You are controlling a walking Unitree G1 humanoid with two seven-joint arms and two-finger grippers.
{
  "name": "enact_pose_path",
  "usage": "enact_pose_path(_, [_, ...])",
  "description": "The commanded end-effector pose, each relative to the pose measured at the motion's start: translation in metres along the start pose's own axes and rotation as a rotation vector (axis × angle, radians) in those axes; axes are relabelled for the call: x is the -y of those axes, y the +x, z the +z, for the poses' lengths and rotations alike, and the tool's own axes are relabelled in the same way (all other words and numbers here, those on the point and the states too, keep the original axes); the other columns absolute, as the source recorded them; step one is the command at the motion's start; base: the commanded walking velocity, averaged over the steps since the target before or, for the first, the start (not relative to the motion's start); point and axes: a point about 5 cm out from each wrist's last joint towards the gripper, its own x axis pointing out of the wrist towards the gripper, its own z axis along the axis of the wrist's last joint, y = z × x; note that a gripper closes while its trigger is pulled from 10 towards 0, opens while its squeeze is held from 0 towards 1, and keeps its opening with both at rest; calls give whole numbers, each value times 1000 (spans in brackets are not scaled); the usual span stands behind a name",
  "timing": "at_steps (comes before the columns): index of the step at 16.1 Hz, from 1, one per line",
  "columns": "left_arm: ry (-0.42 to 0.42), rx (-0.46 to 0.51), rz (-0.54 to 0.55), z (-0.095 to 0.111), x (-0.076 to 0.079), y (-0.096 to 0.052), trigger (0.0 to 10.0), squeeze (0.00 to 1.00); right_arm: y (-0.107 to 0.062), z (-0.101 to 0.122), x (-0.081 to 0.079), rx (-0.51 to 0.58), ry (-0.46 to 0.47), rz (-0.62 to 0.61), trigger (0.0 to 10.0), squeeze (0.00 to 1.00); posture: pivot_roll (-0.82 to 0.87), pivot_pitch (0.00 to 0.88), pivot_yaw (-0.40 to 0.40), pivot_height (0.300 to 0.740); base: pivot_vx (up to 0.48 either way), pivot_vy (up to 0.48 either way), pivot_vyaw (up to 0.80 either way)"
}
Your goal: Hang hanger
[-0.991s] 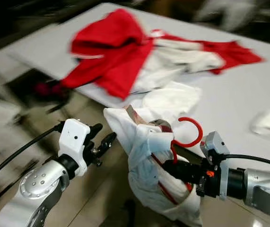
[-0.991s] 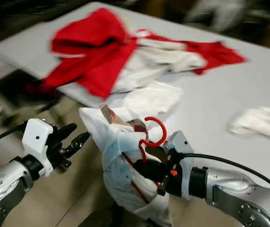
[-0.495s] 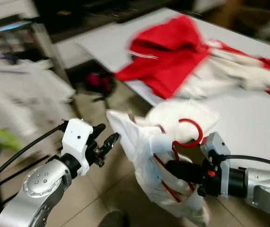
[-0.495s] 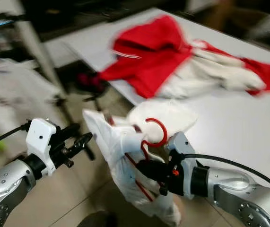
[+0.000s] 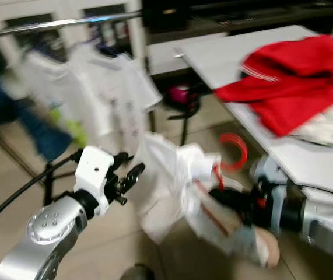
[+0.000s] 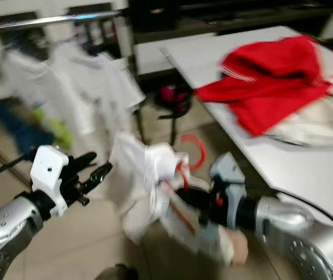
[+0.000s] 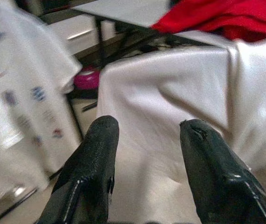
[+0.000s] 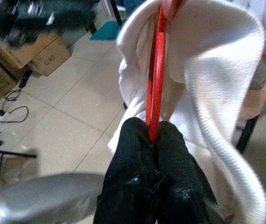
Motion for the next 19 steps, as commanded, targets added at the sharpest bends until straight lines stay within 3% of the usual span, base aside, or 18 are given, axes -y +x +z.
enact_pose_path(1, [5, -4, 12, -1, -1, 0, 10000, 0, -1, 8, 4, 39, -36, -38, 10000, 0, -149, 71, 24, 740, 0, 0, 800])
enact_pose_path(4, [4, -2, 32, -3, 0, 4, 10000, 0, 10, 11, 13, 60, -53, -125, 10000, 0, -157, 69, 18, 740, 0, 0, 800])
enact_pose_path(9, [60, -24, 80, -8, -5, 8, 10000, 0, 19, 5, 39, -55, -117, -319, 10000, 0, -156, 67, 9, 740, 0, 0, 800])
enact_pose_path(12, [70, -13, 120, -6, -14, 12, 10000, 0, 23, 7, 43, -71, -149, -311, 10000, 0, -150, 65, 7, 740, 0, 0, 533])
enact_pose_path(13, [37, 7, 114, -3, -15, 16, 10000, 643, 25, 10, 49, -46, -117, -352, 10000, 0, -150, 65, 7, 740, 0, 0, 0])
enact_pose_path(14, [-12, 64, 48, 2, -10, 23, 10000, 1000, 30, 14, 51, -19, -106, -365, 10000, 0, -144, 69, 7, 740, 0, 0, 0])
enact_pose_path(15, [-25, 82, 19, 4, -8, 25, 10000, 1000, 32, 16, 51, -9, -109, -362, 10000, 0, -143, 72, 7, 740, 0, 0, 0])
enact_pose_path(16, [26, 83, -33, 3, -5, 39, 10000, 1000, 41, 26, 43, 64, -58, -308, 10000, 0, -146, 77, 13, 740, 0, 0, 0])
enact_pose_path(17, [43, 81, -48, 2, -5, 42, 10000, 1000, 42, 28, 41, 81, -45, -291, 10000, 0, -147, 79, 14, 740, 0, 0, 0])
enact_pose_path(19, [170, 72, -90, 3, -5, 62, 10000, 1000, 48, 38, 31, 133, -19, -214, 10000, 0, -151, 84, 14, 740, 0, 0, 0])
